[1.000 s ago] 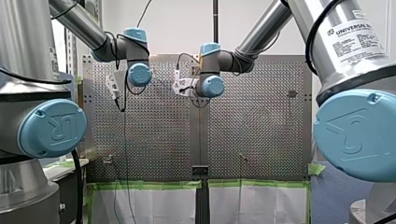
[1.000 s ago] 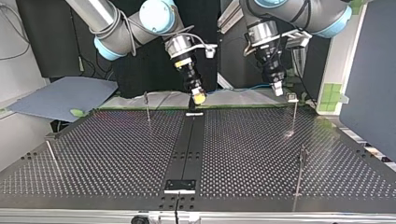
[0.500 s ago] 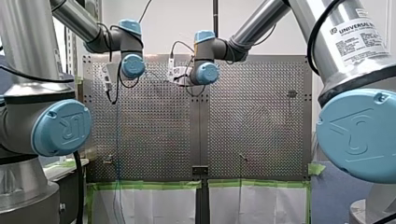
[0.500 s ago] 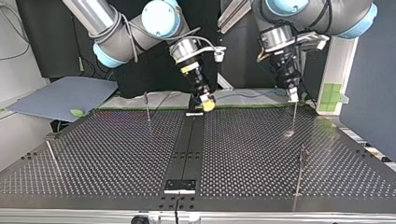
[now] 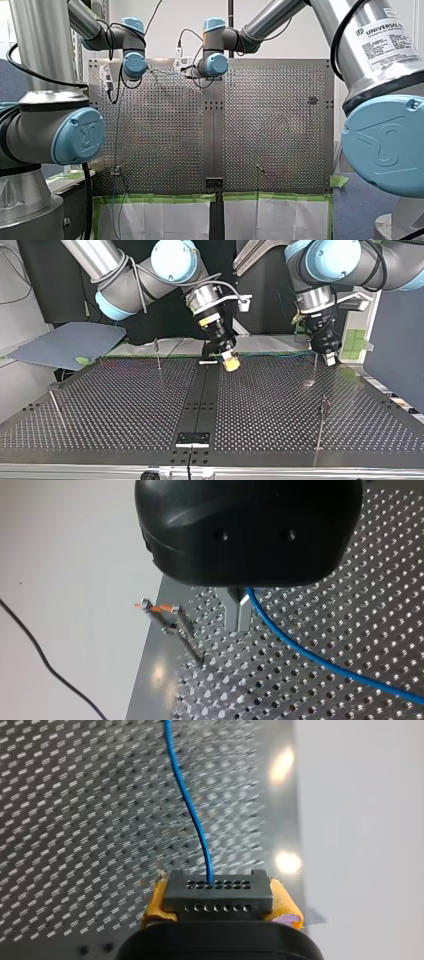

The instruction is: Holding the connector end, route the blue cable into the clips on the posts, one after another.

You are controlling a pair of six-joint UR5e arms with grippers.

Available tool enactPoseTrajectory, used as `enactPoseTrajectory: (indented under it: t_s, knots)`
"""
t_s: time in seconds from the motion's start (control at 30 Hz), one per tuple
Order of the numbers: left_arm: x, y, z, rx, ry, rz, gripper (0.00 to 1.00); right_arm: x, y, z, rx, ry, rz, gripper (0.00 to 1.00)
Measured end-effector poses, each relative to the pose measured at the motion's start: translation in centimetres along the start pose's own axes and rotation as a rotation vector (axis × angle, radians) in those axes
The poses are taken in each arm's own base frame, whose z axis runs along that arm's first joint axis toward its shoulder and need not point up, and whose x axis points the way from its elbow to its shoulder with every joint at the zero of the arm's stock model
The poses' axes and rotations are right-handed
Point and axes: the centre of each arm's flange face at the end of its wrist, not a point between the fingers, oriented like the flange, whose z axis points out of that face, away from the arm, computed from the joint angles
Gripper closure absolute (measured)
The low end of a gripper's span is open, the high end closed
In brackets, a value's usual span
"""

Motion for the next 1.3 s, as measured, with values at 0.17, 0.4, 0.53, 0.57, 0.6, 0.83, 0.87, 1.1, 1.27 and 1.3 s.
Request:
enactPoseTrajectory:
  t_s: [0.17,0.4,0.53,0.57,0.6,0.83,0.87,1.1,1.27,1.3]
  knots:
    - [-0.5,0.3,1.5,-0.015,0.012,0.002,1.00,2.1,-0.6,0.9,0.013,0.042,0.015,1.00]
    - [-3.6,0.3,2.8,-0.025,-0.026,-0.036,1.00,4.1,-1.1,2.2,0.022,0.080,0.035,1.00]
    - [-5.2,0.1,3.6,-0.023,-0.046,-0.050,1.00,3.3,-1.2,3.1,0.025,0.060,0.038,1.00]
    - [-5.7,0.0,3.9,-0.018,-0.053,-0.054,1.00,3.2,-1.2,3.3,0.026,0.058,0.039,1.00]
    - [-6.0,-0.1,4.2,-0.013,-0.057,-0.057,1.00,3.1,-1.2,3.5,0.026,0.056,0.039,1.00]
    - [-6.6,-0.8,7.0,0.019,-0.046,-0.063,1.00,2.5,-1.6,4.8,0.033,0.052,0.056,1.00]
    - [-6.7,-0.8,7.5,0.020,-0.045,-0.066,1.00,2.2,-1.7,5.0,0.034,0.047,0.057,1.00]
    - [-8.2,-0.6,9.3,0.020,-0.074,-0.090,1.00,1.0,-2.1,6.4,0.037,0.030,0.060,1.00]
    - [-8.5,0.1,9.9,0.015,-0.078,-0.090,1.00,0.4,-2.3,7.2,0.040,0.025,0.070,1.00]
    - [-8.5,0.2,10.0,0.016,-0.078,-0.090,1.00,0.4,-2.3,7.4,0.041,0.022,0.072,1.00]
